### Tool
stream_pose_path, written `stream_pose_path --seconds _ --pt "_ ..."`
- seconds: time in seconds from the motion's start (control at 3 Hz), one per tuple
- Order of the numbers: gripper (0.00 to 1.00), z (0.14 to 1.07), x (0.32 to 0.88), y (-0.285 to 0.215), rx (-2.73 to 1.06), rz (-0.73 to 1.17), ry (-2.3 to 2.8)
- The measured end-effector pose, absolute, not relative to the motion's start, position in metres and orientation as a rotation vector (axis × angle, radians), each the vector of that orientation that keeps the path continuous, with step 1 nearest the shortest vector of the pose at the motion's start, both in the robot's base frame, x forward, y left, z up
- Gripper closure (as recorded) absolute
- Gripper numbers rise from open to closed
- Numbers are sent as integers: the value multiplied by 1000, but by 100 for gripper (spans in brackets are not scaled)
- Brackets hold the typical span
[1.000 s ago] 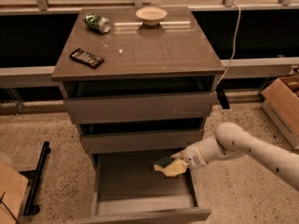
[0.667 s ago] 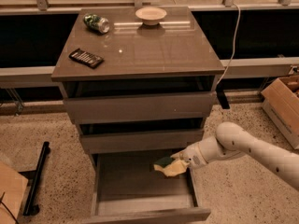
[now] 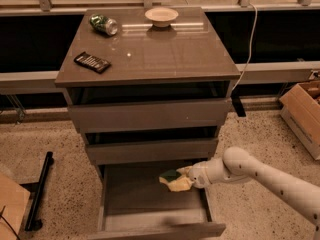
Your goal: Place sponge into bottom drawer
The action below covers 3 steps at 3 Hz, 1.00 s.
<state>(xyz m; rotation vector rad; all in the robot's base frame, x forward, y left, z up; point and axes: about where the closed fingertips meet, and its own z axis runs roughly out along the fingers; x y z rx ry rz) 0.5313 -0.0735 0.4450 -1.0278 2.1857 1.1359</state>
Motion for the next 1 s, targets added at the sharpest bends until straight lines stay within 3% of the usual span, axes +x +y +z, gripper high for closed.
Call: stream_pose_path --seconds 1.0 --pt "100 342 559 -93 -814 1211 2166"
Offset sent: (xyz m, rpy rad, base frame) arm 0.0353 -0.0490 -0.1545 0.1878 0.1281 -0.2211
